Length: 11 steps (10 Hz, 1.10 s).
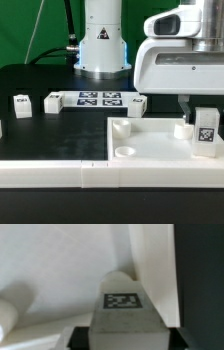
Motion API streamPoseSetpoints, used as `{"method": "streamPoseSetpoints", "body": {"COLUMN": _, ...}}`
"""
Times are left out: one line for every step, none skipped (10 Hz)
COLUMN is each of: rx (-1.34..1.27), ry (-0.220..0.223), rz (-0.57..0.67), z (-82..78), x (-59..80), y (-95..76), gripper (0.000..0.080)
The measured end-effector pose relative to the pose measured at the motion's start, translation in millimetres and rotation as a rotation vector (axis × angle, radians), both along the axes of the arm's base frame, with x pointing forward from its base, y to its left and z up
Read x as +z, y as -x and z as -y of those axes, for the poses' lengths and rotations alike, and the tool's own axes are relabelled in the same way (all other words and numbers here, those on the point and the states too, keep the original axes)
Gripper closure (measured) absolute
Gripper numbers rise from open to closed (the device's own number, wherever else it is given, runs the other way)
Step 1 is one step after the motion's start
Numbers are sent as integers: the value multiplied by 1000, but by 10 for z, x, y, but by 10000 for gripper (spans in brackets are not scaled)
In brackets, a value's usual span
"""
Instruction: Assemble one leg
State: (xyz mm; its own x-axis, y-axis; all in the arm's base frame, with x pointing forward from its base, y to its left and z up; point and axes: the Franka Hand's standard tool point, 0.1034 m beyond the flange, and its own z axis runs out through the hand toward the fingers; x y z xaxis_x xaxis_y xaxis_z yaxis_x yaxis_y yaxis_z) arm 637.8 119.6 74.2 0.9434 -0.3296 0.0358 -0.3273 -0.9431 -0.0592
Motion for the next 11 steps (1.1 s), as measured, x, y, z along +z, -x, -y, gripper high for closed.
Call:
{"method": "streamPoseSetpoints", "body": {"rx": -162, "ry": -14, "rz": -7, "z": 5, "x": -3, "y": 1, "gripper": 509}}
{"method": "streamPoseSetpoints", "body": {"rx": -313, "ry": -24, "rz": -12, "z": 10, "x": -6, "y": 2, "gripper": 509}}
{"method": "streamPoseSetpoints", "body": {"rx": -427, "ry": -37, "rz": -11, "z": 13, "x": -10, "y": 0, "gripper": 509}}
{"method": "streamPoseSetpoints", "body": {"rx": -543, "ry": -53, "rz": -13, "z": 18, "x": -10, "y": 5, "gripper": 509}}
{"method": "streamPoseSetpoints", "body": {"rx": -643, "ry": -58, "rz": -18, "z": 17, "x": -10, "y": 6, "gripper": 508}}
{"method": "streamPoseSetpoints", "body": {"rx": -807, "ry": -65, "rz": -28, "z": 15, "x": -10, "y": 9, "gripper": 508}}
{"method": "streamPoseSetpoints", "body": {"rx": -922, "ry": -68, "rz": -32, "z": 7, "x": -11, "y": 13, "gripper": 508}}
{"method": "streamPoseSetpoints", "body": {"rx": -999, "ry": -73, "rz": -36, "z": 4, "x": -11, "y": 14, "gripper": 508}}
{"method": "streamPoseSetpoints", "body": {"rx": -1143, "ry": -81, "rz": -42, "z": 8, "x": -9, "y": 15, "gripper": 508}}
{"method": "streamPoseSetpoints", "body": {"rx": -1204, "ry": -88, "rz": -48, "z": 18, "x": -7, "y": 13, "gripper": 508}}
{"method": "streamPoseSetpoints", "body": {"rx": -1252, "ry": -99, "rz": -57, "z": 22, "x": -9, "y": 13, "gripper": 508}}
